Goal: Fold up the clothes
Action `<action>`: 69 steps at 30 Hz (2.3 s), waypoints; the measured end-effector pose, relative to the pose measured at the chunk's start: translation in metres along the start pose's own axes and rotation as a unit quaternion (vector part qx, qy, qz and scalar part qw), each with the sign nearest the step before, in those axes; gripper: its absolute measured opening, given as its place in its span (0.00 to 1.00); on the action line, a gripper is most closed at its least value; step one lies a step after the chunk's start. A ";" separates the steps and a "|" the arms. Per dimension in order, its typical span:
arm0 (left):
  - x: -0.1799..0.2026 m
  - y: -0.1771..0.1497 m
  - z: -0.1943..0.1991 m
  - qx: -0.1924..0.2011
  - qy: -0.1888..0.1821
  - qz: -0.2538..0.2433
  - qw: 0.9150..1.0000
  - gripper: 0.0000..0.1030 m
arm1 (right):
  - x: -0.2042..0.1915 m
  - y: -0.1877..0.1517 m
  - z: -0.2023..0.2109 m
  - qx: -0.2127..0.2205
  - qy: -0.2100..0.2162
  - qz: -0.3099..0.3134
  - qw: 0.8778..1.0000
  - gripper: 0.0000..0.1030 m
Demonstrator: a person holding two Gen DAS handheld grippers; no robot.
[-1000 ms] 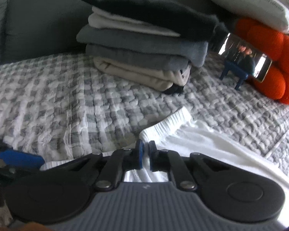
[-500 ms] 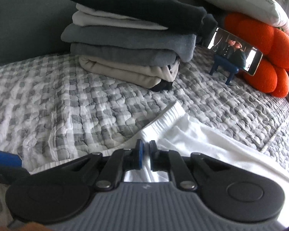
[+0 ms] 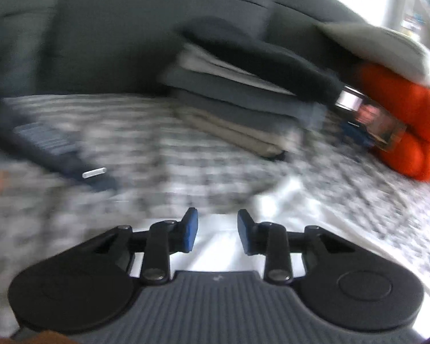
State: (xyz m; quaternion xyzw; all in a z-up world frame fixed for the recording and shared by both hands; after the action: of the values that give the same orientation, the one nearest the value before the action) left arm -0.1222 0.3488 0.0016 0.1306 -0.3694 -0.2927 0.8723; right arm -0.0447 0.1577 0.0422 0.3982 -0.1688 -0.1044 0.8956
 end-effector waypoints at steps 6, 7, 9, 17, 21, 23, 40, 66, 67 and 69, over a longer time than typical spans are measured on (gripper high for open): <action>-0.001 0.001 -0.002 0.000 0.004 0.003 1.000 0.34 | -0.061 -0.004 -0.010 -0.025 0.053 0.098 0.993 0.34; 0.000 0.000 -0.002 0.001 0.004 0.001 1.000 0.34 | -0.062 -0.008 -0.017 -0.038 0.039 0.106 0.993 0.34; 0.003 -0.002 -0.002 0.004 0.002 -0.004 1.000 0.34 | -0.058 -0.015 -0.025 -0.052 0.016 0.106 0.993 0.24; 0.012 -0.012 -0.006 -0.018 -0.033 -0.009 0.999 0.36 | -0.016 -0.018 -0.014 0.002 0.021 -0.065 0.998 0.03; 0.020 -0.018 -0.008 -0.033 -0.052 -0.013 0.998 0.37 | 0.010 -0.029 -0.013 -0.001 -0.023 -0.143 0.989 0.03; 0.022 -0.020 -0.012 -0.043 -0.056 -0.006 0.998 0.38 | 0.014 -0.034 -0.014 0.000 -0.010 -0.165 0.986 0.03; 0.061 -0.036 -0.032 -0.046 -0.133 -0.009 0.990 0.53 | 0.011 -0.055 -0.008 0.013 0.030 -0.212 0.977 0.09; 0.032 -0.028 -0.023 0.006 -0.030 -0.061 0.998 0.05 | 0.048 -0.126 0.083 0.024 -0.020 -0.285 0.958 0.30; 0.032 -0.028 -0.023 0.007 -0.026 -0.065 0.998 0.06 | 0.049 -0.127 0.084 0.026 -0.020 -0.287 0.957 0.30; 0.034 -0.028 -0.027 0.011 -0.017 -0.078 0.997 0.06 | 0.052 -0.129 0.086 0.032 -0.020 -0.291 0.956 0.30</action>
State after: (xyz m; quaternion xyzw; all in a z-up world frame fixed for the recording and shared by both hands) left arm -0.0954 0.3060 -0.0102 0.1636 -0.3758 -0.3581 0.8389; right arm -0.0370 -0.0025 0.0112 0.4565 -0.0667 -0.3631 0.8095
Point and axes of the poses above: each gripper's, at about its wrist camera, not at the fingertips, and z roughly against the way its jaws point, x to its right, y to its top, the point moved 4 cm from there along -z, roughly the way its jaws point, and after that the axes turned 6 degrees about z, right-handed, at the moved point
